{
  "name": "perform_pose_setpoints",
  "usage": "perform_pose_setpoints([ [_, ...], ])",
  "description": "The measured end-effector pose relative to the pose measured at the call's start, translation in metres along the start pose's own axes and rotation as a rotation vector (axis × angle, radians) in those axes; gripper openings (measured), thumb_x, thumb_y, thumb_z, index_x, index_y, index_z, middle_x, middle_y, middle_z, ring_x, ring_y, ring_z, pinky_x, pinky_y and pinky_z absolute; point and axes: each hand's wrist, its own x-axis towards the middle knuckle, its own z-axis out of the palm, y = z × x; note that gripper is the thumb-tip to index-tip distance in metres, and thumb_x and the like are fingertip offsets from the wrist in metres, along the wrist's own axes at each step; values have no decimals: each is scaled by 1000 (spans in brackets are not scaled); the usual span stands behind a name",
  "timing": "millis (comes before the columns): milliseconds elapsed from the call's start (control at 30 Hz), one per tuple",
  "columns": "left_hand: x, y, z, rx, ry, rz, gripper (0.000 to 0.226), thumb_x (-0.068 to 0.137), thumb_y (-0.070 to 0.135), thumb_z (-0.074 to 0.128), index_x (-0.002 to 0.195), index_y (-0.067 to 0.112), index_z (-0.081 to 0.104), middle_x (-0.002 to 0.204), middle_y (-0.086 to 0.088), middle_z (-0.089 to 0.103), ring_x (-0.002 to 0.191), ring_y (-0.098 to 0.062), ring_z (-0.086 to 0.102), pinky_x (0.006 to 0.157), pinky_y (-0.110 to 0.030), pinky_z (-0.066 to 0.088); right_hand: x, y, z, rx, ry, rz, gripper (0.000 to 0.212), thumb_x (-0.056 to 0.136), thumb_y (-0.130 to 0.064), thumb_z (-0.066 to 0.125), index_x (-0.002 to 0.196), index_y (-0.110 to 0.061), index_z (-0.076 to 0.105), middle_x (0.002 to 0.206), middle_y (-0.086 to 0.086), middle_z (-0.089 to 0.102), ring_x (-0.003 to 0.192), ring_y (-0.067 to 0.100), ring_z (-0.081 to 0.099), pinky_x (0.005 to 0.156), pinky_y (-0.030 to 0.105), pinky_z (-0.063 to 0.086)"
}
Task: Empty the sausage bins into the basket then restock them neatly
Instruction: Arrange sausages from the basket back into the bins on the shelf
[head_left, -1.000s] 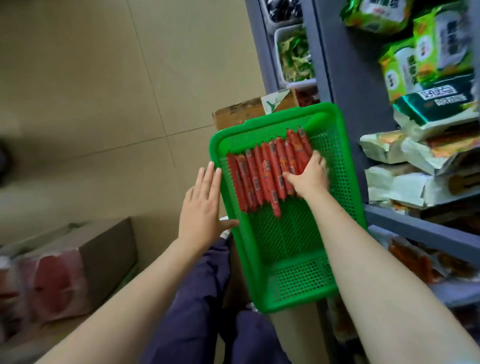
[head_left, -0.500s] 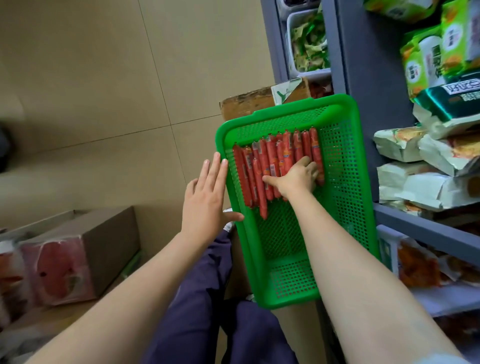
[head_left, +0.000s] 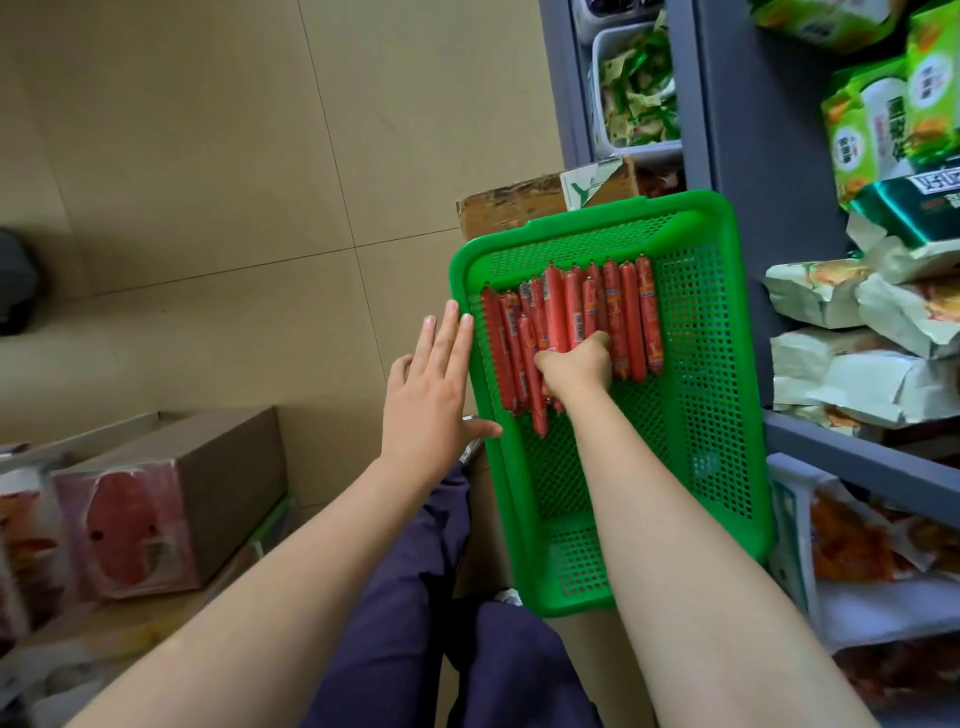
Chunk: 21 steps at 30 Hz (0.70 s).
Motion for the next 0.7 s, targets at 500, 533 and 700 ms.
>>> perform_pose_setpoints([
  [500, -11, 51, -39, -430, 101, -81, 64, 85, 48, 65, 136, 12, 54, 153, -12, 39, 143, -23, 34, 112, -38, 32, -104, 39, -80, 732, -468, -181, 40, 75, -3, 74, 112, -8, 62, 88, 14, 67, 70, 25, 67, 71, 38, 57],
  [533, -15, 64, -54, -670, 55, -116, 53, 87, 45, 65, 129, 12, 61, 139, -9, 54, 130, -18, 49, 108, -34, 38, -117, 40, -92, 755, -488, -207, 46, 70, -6, 74, 114, -5, 61, 87, 13, 68, 70, 25, 67, 71, 37, 57],
  [700, -67, 128, -116, -1268, -248, -72, 17, 92, 24, 68, 104, 12, 71, 82, -2, 69, 62, -13, 57, 54, -24, 50, -190, 62, -162, 837, -541, -376, 44, 71, -6, 63, 114, -12, 64, 95, 11, 73, 87, 24, 71, 75, 37, 58],
])
